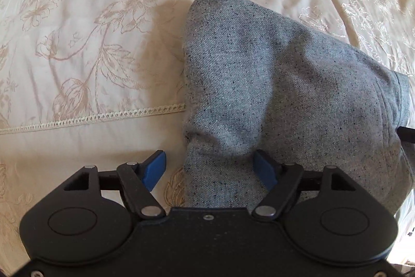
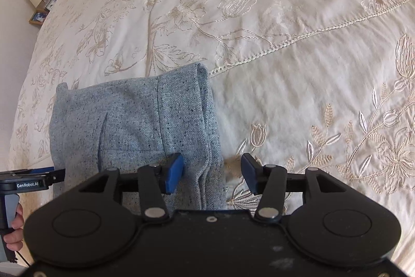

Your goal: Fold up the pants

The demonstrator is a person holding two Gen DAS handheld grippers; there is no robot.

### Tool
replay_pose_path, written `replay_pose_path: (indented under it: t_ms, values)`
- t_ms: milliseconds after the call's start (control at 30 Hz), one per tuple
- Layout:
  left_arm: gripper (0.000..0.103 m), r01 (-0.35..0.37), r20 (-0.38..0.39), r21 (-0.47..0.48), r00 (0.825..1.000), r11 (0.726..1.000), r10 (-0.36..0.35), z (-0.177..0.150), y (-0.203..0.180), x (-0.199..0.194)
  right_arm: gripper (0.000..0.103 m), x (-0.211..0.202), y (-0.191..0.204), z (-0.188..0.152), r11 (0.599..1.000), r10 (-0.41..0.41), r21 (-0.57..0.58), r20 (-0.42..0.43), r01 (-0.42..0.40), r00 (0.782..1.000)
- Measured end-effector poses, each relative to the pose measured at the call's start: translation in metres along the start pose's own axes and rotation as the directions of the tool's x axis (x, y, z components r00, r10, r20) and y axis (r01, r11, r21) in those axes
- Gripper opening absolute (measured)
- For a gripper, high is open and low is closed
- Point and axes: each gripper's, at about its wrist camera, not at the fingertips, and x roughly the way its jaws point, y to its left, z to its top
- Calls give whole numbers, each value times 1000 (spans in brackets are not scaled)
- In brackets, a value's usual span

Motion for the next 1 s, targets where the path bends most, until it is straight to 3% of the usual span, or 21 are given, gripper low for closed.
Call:
replay_pose_path:
  t_ms: [400, 633, 767, 1000]
  values:
    - [83, -8, -24, 5, 1000, 1000, 9, 9, -4, 9, 53, -6, 5, 6, 1000, 4, -17, -18, -4, 1000]
    - [83, 10, -9, 2, 1000, 1000, -10, 8, -2, 9, 54, -22, 14, 6, 998, 48, -49, 36, -47, 998]
    - [83, 29, 7, 1, 1000, 1000, -29, 10, -3, 10, 54, 0, 18, 9, 996, 38, -84, 2, -37, 999]
    - [84, 61, 33, 6, 998, 998, -62, 12, -1, 14, 59, 23, -4, 9, 993, 117, 23, 0, -117, 993]
